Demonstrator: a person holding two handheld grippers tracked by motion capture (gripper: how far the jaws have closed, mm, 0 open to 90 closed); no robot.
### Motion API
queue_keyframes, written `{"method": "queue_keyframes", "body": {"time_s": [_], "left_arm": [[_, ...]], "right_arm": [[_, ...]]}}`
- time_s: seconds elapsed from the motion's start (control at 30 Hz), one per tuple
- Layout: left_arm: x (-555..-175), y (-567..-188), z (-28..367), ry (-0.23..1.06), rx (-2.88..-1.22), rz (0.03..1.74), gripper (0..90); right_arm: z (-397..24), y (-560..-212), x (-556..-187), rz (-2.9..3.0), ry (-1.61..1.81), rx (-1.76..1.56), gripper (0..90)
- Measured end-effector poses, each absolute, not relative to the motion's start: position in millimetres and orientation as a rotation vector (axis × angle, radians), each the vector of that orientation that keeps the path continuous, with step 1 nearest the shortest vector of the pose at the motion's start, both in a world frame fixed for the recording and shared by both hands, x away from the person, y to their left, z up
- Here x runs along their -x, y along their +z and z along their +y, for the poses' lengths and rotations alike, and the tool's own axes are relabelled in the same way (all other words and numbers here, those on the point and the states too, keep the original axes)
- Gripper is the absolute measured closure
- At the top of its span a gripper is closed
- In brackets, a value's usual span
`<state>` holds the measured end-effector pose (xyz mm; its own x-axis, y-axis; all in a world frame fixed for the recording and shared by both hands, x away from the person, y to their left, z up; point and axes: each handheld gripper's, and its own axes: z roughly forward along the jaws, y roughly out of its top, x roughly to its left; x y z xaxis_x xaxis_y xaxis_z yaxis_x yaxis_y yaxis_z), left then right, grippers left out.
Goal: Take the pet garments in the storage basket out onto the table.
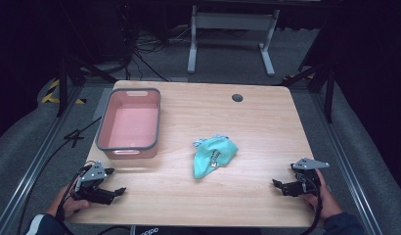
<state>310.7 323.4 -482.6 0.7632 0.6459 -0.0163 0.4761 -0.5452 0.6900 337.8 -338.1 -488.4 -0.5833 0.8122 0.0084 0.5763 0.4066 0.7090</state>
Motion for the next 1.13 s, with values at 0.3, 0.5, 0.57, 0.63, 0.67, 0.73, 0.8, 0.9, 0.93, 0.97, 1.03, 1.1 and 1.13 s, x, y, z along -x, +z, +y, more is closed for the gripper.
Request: {"method": "queue_keyframes", "body": {"time_s": [0.3,0.5,0.57,0.63,0.67,0.73,0.8,0.9,0.93,0.97,1.03,1.1,1.13], "left_arm": [[-310.7,-482.6,323.3,0.313,-2.254,0.834,14.2],[-310.7,-482.5,323.3,0.314,-2.254,0.834,14.2],[-310.7,-482.5,323.4,0.314,-2.254,0.834,14.2],[-310.9,-482.8,322.7,0.312,-2.25,0.836,13.9],[-311.1,-482.6,322.6,0.319,-2.253,0.837,13.6],[-312.2,-482.5,322.2,0.321,-2.258,0.828,12.9],[-312.1,-482.7,321.4,0.313,-2.256,0.841,12.0],[-312.7,-482.7,320.8,0.31,-2.256,0.846,11.0],[-313.0,-482.7,320.8,0.31,-2.26,0.842,10.8],[-313.1,-482.7,320.7,0.307,-2.26,0.841,10.7],[-313.0,-482.7,320.7,0.307,-2.26,0.841,10.7],[-312.9,-482.8,320.7,0.308,-2.259,0.843,10.6],[-312.9,-482.8,320.7,0.308,-2.259,0.843,10.6]], "right_arm": [[-338.1,-488.4,-337.8,2.33,0.975,-1.2,0.3],[-338.1,-488.4,-337.8,2.33,0.975,-1.2,0.2],[-338.1,-488.4,-337.9,2.33,0.975,-1.2,0.2],[-338.1,-488.4,-337.8,2.33,0.975,-1.2,0.3],[-338.1,-488.4,-337.8,2.33,0.975,-1.2,0.2],[-338.1,-488.4,-337.9,2.33,0.975,-1.2,0.3],[-338.1,-488.4,-337.8,2.329,0.975,-1.201,0.3],[-338.1,-488.4,-337.8,2.329,0.975,-1.201,0.3],[-338.1,-488.3,-337.8,2.33,0.975,-1.201,0.3],[-338.1,-488.4,-337.9,2.33,0.975,-1.2,0.3],[-338.1,-488.4,-337.9,2.33,0.975,-1.2,0.3],[-338.1,-488.3,-337.8,2.33,0.975,-1.201,0.2],[-338.1,-488.4,-337.8,2.33,0.975,-1.201,0.3]]}}
